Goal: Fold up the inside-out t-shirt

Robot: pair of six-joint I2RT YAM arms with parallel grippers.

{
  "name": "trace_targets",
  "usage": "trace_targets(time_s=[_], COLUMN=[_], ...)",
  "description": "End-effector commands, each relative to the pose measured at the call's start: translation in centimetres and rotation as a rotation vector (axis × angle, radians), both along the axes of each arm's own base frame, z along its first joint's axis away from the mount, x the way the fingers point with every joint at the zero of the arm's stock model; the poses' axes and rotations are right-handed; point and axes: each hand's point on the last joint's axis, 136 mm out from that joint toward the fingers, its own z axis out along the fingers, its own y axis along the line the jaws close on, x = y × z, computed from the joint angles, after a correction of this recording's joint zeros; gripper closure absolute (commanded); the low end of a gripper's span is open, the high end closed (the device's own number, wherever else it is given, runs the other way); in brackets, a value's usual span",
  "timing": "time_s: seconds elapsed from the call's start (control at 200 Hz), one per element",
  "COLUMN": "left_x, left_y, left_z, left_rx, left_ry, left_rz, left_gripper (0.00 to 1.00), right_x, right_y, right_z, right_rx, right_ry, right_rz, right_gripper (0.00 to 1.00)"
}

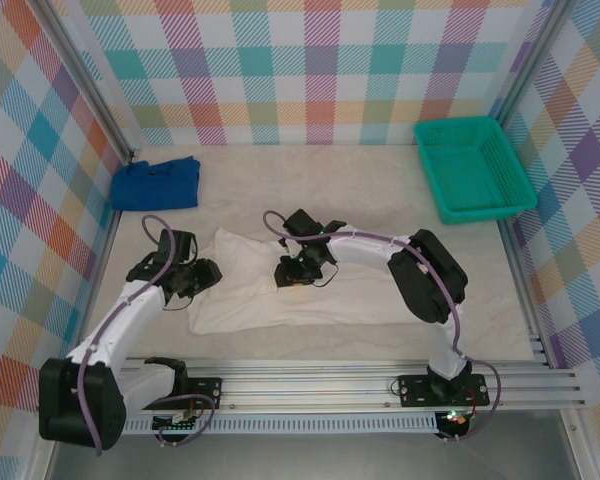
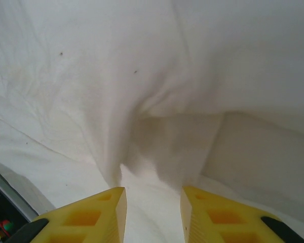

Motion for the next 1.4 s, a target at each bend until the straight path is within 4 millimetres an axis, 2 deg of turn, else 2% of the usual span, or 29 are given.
trace_targets(time_s=[0.0, 0.12, 0.19, 0.325, 0.345, 0.445, 0.505, 0.635, 0.735, 0.82, 1.05, 1.15, 1.24, 1.4], left_x=[1.0, 4.5, 7.2, 11.5, 12.6, 15.2, 16.5, 18.8, 19.7, 19.3, 17.4, 17.5, 18.1, 19.9], left_y=[1.9, 1.3, 0.4, -1.3, -1.6, -2.8, -3.2, -2.3, -1.2, -0.2, 1.7, 2.6, 2.8, 1.3], left_z=[2.5, 4.4, 4.6, 3.4, 3.7, 1.9, 0.1, -3.5, -5.8, -7.4, -9.3, -9.2, -8.5, -5.6], left_rx=[0.096, 0.066, 0.036, -0.016, -0.028, -0.069, -0.075, -0.017, -0.008, 0.0, 0.051, 0.073, 0.066, -0.015], left_ry=[-0.088, -0.189, -0.212, -0.19, -0.217, -0.194, -0.156, -0.099, -0.065, -0.03, 0.017, 0.02, 0.004, -0.058], left_rz=[0.049, 0.051, 0.034, -0.006, -0.012, -0.034, -0.044, -0.017, 0.015, 0.045, 0.091, 0.106, 0.113, 0.072], left_gripper=[0.55, 0.48, 0.47, 0.47, 0.47, 0.47, 0.47, 0.48, 0.49, 0.49, 0.5, 0.5, 0.5, 0.46], right_x=[0.3, 1.3, 2.3, 5.3, 5.7, 7.7, 8.4, 9.8, 10.3, 10.5, 10.8, 11.3, 11.7, 11.7], right_y=[0.5, 2.6, 4.1, 5.2, 5.3, 5.6, 5.8, 5.1, 4.1, 3.0, -0.1, -0.9, -1.0, 0.4], right_z=[4.2, 5.9, 6.4, 5.1, 4.8, 3.8, 3.1, 1.9, 1.4, 0.9, -2.1, -2.2, -1.4, 1.3], right_rx=[0.067, 0.191, 0.246, 0.214, 0.209, 0.206, 0.218, 0.232, 0.243, 0.247, 0.181, 0.167, 0.176, 0.262], right_ry=[-0.116, -0.191, -0.229, -0.286, -0.287, -0.284, -0.271, -0.251, -0.237, -0.218, -0.141, -0.14, -0.156, -0.181], right_rz=[0.07, 0.094, 0.095, 0.03, 0.02, -0.026, -0.035, -0.061, -0.068, -0.082, -0.165, -0.181, -0.176, -0.116], right_gripper=[0.66, 0.66, 0.66, 0.64, 0.64, 0.63, 0.63, 0.62, 0.6, 0.57, 0.55, 0.55, 0.55, 0.53])
